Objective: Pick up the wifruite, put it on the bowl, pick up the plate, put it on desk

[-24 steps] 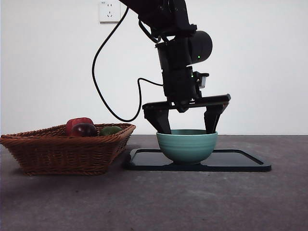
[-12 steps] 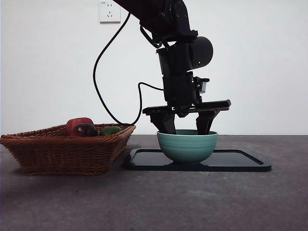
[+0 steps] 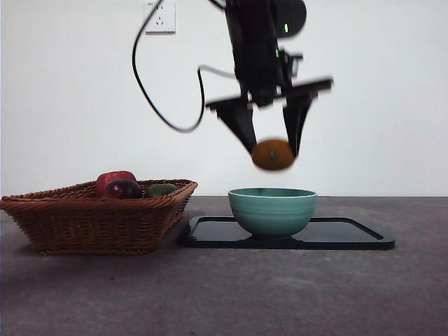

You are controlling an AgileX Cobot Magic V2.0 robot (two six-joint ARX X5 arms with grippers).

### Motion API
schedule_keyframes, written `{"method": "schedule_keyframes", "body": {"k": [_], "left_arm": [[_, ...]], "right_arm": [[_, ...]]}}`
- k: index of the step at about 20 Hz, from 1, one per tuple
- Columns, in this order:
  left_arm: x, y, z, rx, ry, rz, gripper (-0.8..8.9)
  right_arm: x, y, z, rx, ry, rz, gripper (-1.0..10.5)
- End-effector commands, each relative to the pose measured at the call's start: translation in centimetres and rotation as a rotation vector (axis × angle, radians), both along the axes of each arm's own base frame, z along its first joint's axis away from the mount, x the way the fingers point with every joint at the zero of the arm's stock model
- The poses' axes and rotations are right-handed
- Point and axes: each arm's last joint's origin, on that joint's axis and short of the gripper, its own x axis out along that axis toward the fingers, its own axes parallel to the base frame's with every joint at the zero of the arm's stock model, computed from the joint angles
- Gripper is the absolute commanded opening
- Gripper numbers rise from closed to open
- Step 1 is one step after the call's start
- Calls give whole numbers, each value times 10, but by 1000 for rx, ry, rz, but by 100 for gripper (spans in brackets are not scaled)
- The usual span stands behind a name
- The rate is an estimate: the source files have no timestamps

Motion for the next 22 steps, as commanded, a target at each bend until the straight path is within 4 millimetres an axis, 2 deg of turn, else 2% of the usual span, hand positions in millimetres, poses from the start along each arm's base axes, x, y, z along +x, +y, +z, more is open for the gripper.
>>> {"method": "schedule_keyframes", "body": {"k": [1,7,12,17,19,22], "left_arm": [[-5,0,21,-18,-44,-29,247],[-19,21,67,-74,-91,-15,247],[-44,44,103,-83,-116,-27,247],[-79,85,111,95,-115,13,247],[-91,104,113,115,-95,39,247],[-96,131,115,127,-85,118,247]], "right_arm": [[0,0,3,9,-11,10,553],[0,0,3,9,-11,9,553],[0,0,3,9,-11,10,553],[0,0,3,10,-13,9,553],[0,1,3,13,-16,9,553],[0,0,3,13,-16,9,553]]}}
